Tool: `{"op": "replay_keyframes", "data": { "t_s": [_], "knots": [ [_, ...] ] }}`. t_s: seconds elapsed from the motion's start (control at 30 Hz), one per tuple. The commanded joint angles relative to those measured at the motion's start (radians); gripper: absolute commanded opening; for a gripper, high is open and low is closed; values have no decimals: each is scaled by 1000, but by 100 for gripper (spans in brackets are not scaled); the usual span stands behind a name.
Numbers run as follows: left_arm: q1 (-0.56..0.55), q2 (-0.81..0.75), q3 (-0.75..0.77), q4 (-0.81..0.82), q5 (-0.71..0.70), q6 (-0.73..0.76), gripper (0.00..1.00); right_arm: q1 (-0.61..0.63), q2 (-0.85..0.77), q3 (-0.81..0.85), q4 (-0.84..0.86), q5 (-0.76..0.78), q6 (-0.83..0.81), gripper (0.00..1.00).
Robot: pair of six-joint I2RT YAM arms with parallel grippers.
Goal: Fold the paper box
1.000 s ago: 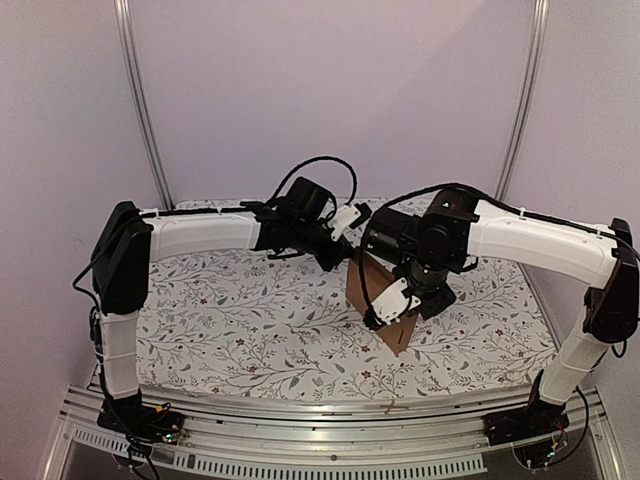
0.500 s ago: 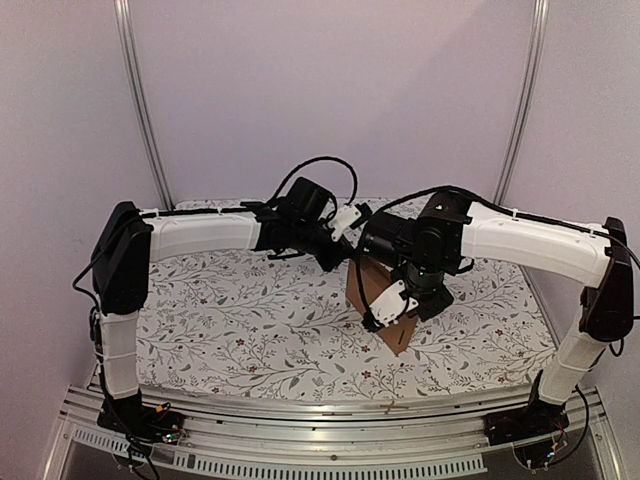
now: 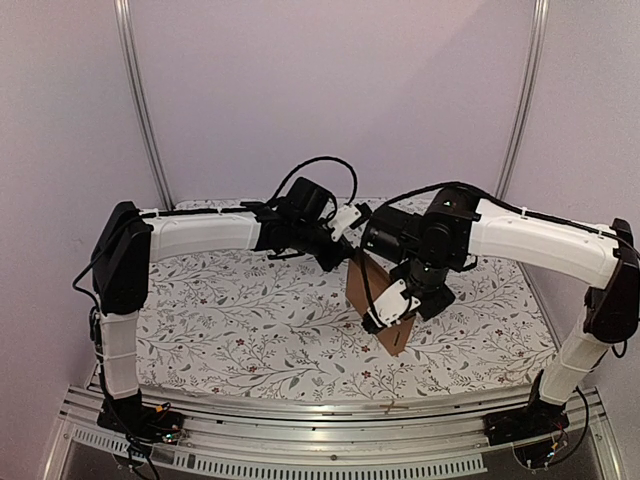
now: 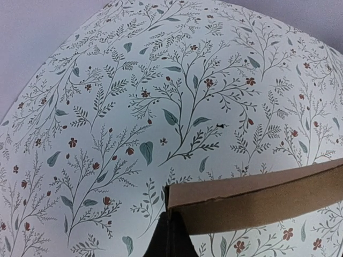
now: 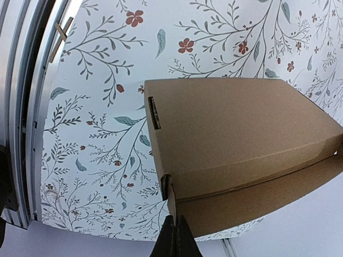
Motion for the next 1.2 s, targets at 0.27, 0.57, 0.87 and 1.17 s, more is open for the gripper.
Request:
{"op": "replay_keyframes", "data": {
  "t_s": [0.27,0.57,0.87,1.17],
  "knots": [
    [-5,6,-44,-127,-16,11,0,23,-24,-17,-387,-7,-46,7],
    [-5,4,-46,-126,-14,10,0,25,1,-7,-369,23,-13,19],
    [-5,0,-52,-126,-13,10,0,25,42,-17,-360,41,24,16],
    [-5,1,-54,-119,-12,10,0,24,50,-11,-395,39,28,2]
  ]
}}
